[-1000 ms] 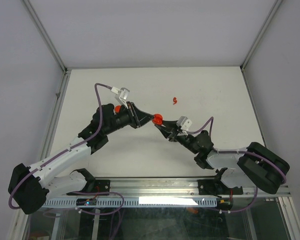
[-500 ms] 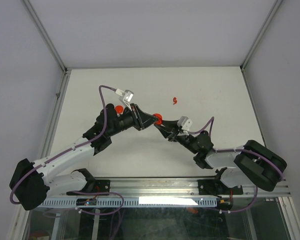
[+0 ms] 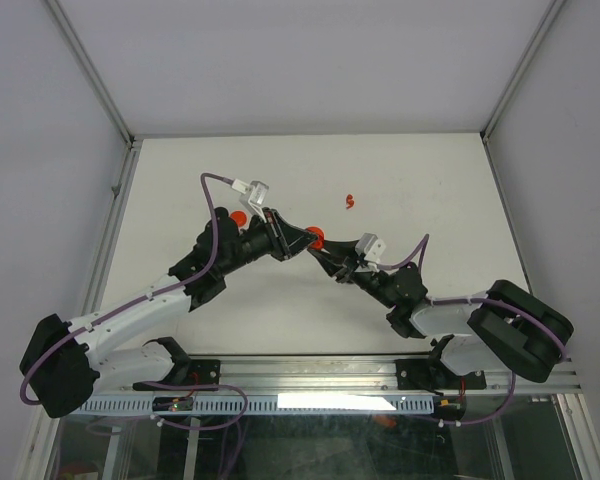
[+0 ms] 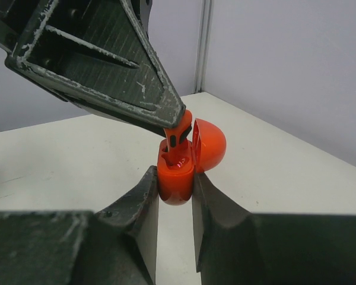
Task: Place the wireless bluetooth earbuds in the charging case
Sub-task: Place the earbud in the charging case.
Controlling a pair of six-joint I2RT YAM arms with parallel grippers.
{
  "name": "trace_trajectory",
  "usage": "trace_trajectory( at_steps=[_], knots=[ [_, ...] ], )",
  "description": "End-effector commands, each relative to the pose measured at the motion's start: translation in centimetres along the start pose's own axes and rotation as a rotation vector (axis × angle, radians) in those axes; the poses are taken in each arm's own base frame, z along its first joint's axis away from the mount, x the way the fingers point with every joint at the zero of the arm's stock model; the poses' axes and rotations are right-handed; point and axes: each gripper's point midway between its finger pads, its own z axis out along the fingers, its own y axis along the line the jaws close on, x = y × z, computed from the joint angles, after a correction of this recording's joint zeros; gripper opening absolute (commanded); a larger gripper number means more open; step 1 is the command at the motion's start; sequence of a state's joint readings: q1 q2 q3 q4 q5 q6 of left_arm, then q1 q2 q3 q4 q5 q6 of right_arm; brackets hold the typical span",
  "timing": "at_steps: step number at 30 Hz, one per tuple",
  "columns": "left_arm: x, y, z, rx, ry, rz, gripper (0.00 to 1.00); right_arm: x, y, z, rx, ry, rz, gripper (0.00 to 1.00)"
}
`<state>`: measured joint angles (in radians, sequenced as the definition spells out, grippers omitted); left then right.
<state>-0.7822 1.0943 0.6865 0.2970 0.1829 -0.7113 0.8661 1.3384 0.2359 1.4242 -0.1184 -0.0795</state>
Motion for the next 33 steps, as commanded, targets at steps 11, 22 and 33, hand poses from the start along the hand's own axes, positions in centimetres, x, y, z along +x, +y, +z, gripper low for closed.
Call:
trace_trajectory(
  at_steps=[11, 22, 33],
  knots=[
    [-0.7, -0.2, -0.2, -0.037, -0.034, 0.005, 0.04, -3.4, -0.3, 0.7, 0.016, -0.126, -0.023, 0.0],
    [-1.0, 0.8, -0.6, -0.106, -0.05, -0.017, 0.05, -3.5, -0.5, 0.4, 0.031, -0.129, -0.026, 0.0],
    [-1.0, 1.0, -0.7, -0.134, -0.038, -0.027, 0.25, -3.1, -0.4, 0.4, 0.026, -0.12, -0.027, 0.0]
  ],
)
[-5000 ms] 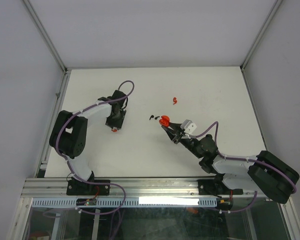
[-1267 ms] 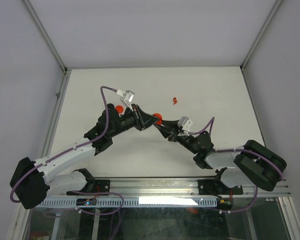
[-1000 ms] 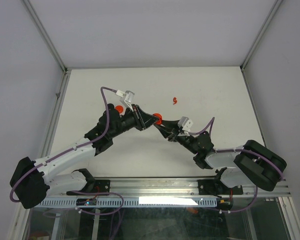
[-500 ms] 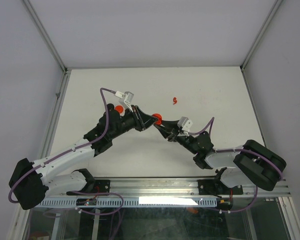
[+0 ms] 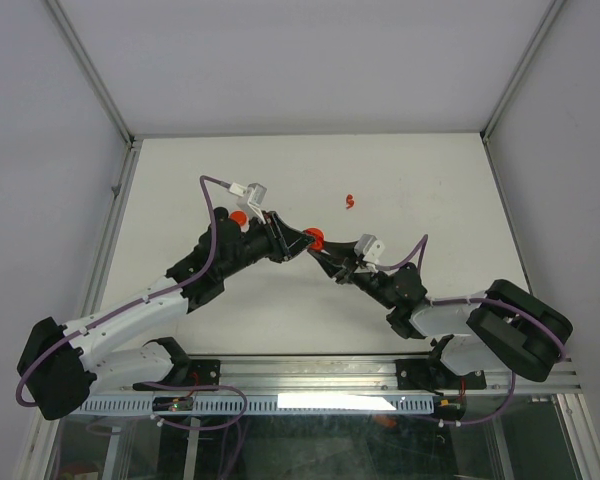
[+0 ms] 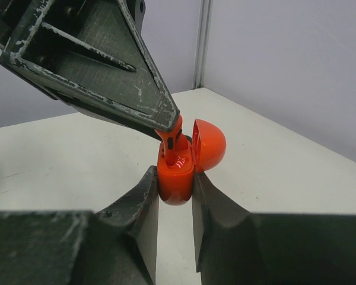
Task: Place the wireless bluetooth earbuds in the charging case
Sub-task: Place the earbud in the charging case.
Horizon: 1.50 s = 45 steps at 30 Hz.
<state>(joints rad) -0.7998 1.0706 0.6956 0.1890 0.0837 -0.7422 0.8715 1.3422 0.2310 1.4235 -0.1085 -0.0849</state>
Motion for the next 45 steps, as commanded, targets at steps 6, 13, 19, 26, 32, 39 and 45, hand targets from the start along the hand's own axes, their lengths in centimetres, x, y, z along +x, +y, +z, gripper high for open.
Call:
trace_trajectory(
  at_steps=[6, 13, 19, 26, 32, 39, 45],
  knots=[
    [-1.5, -0.6, -0.2, -0.026, -0.036, 0.013, 0.33, -3.3, -0.4, 0.5, 0.02, -0.125, -0.024, 0.0],
    [-1.8, -0.9, -0.5, -0.021, -0.04, 0.018, 0.38, -2.8, -0.3, 0.5, 0.018, -0.113, -0.022, 0.0],
    [-1.4, -1.9, -0.4, 0.022, -0.004, 0.016, 0.4, -2.4, -0.3, 0.6, 0.015, -0.104, -0.02, 0.0],
    [-0.9, -3.1, -1.0, 0.066, 0.021, 0.006, 0.4, -2.2, -0.4, 0.6, 0.021, -0.098, -0.021, 0.0],
    [-0.2, -4.2, -1.0, 0.112, 0.062, 0.016, 0.4, -2.0, -0.3, 0.7, 0.015, -0.094, -0.018, 0.0],
    [0.0, -4.9, -0.3, 0.124, 0.075, 0.055, 0.4, -1.9, -0.2, 0.7, 0.012, -0.093, -0.017, 0.0],
    [-0.3, -4.9, 0.6, 0.109, 0.08, 0.087, 0.41, -2.0, -0.1, 0.6, 0.006, -0.096, -0.014, 0.0]
  ],
)
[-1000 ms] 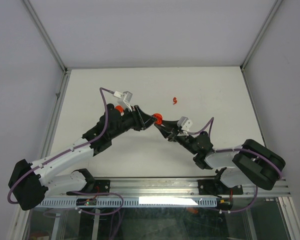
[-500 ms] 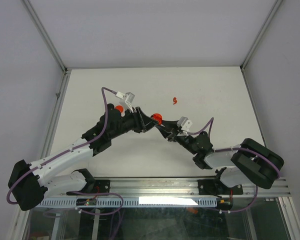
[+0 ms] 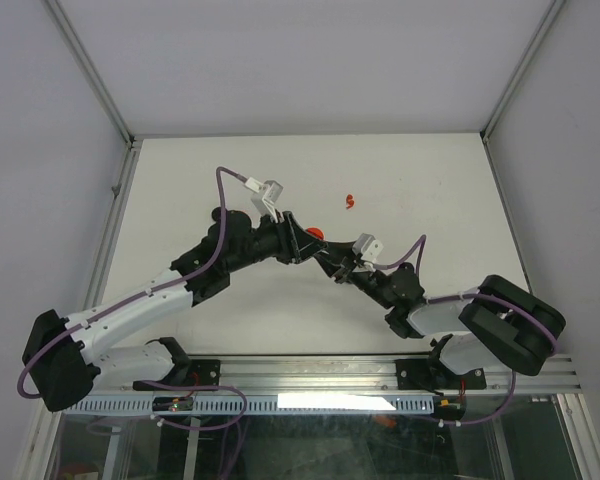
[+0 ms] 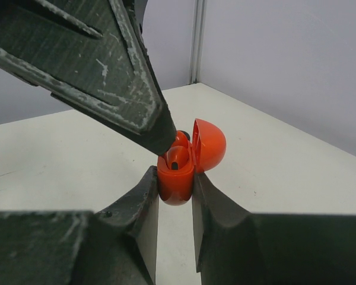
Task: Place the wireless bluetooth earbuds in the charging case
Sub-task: Place the earbud in the charging case, then close the charging case.
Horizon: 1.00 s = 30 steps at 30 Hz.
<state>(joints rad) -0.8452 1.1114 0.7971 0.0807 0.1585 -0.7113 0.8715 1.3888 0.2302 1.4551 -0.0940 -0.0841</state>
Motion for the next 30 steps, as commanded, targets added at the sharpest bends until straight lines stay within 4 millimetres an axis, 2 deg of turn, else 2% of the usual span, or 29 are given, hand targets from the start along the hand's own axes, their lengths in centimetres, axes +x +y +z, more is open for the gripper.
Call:
trace_trajectory(
  at_steps=[1, 8, 16, 25, 30],
  knots=[
    [-2.2, -2.1, -0.1, 0.04, -0.05, 0.075, 0.43, -2.9, 0.1, 0.4, -0.003, -0.112, -0.017, 0.0],
    [-4.1, -0.7, -2.3, -0.072, -0.085, 0.198, 0.57, -3.2, 0.2, -0.5, -0.021, -0.109, -0.032, 0.0],
    [-4.0, 0.6, -2.9, 0.012, -0.013, 0.197, 0.69, -4.6, 2.3, -0.5, -0.149, -0.108, -0.018, 0.0],
    [-2.7, -1.2, -2.8, 0.203, 0.069, 0.182, 0.75, -6.2, 4.5, -0.3, -0.269, -0.125, 0.042, 0.0],
    [-1.6, -0.9, -2.3, 0.224, 0.115, 0.153, 0.74, -6.9, 4.7, -0.2, -0.284, -0.146, 0.058, 0.0]
  ],
)
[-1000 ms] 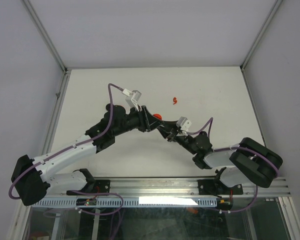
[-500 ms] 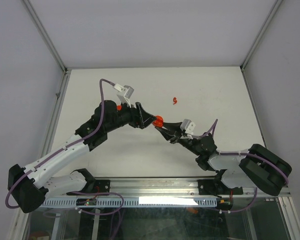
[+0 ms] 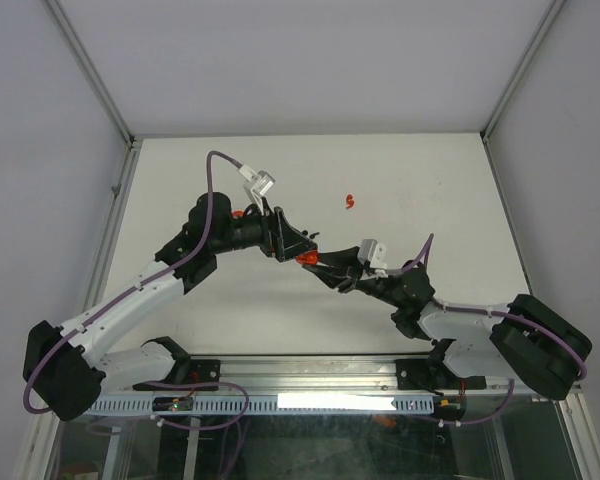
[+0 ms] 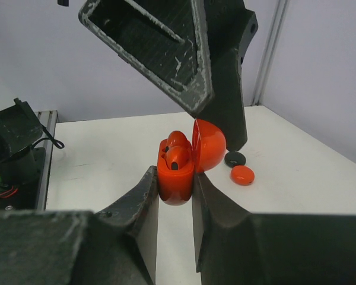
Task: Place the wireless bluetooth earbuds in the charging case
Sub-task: Close the charging case, then place the charging case at the center of the board.
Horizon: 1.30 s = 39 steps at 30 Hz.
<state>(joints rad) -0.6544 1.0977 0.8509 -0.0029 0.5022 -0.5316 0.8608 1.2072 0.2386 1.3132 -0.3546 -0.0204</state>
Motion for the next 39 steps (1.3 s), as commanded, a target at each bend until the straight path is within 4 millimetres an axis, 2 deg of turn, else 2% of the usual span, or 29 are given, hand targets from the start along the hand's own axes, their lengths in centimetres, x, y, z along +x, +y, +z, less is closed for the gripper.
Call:
trace_trajectory(
  at_steps=[1, 5, 10, 18, 24, 27, 31, 35, 36, 39],
  knots=[
    [0.2, -1.6, 0.2, 0.114, 0.018, 0.009, 0.74, -3.4, 0.4, 0.9, -0.036, -0.1, 0.0, 0.0],
    [0.9, -2.6, 0.3, 0.19, 0.05, 0.006, 0.68, -3.1, 0.4, 1.0, -0.036, -0.09, 0.016, 0.0],
    [0.7, -4.4, -0.3, 0.275, 0.055, 0.023, 0.63, -2.4, 0.1, 1.0, -0.022, -0.067, 0.043, 0.0],
    [0.2, -6.0, -1.3, 0.33, 0.047, 0.067, 0.61, -0.8, -0.1, 0.9, -0.016, -0.006, 0.083, 0.0],
    [-0.3, -5.9, -1.6, 0.31, 0.031, 0.096, 0.62, 0.4, 0.3, 1.0, -0.041, 0.057, 0.12, 0.0],
    [-0.7, -4.6, -1.4, 0.225, 0.022, 0.096, 0.64, 1.2, 0.1, 0.7, -0.024, 0.101, 0.155, 0.0],
    [-1.7, -0.6, -1.8, -0.023, -0.014, 0.095, 0.67, 2.8, -1.2, -0.2, 0.051, 0.213, 0.231, 0.0],
    [-3.3, 4.0, -3.8, -0.321, -0.076, 0.13, 0.71, 4.7, -2.7, -2.0, 0.172, 0.349, 0.351, 0.0],
    [-3.5, 5.0, -4.4, -0.385, -0.081, 0.137, 0.72, 5.2, -3.6, -2.8, 0.226, 0.387, 0.379, 0.0],
    [-3.7, 7.2, -6.4, -0.54, -0.072, 0.169, 0.77, 6.6, -5.1, -4.9, 0.357, 0.508, 0.456, 0.0]
  ],
)
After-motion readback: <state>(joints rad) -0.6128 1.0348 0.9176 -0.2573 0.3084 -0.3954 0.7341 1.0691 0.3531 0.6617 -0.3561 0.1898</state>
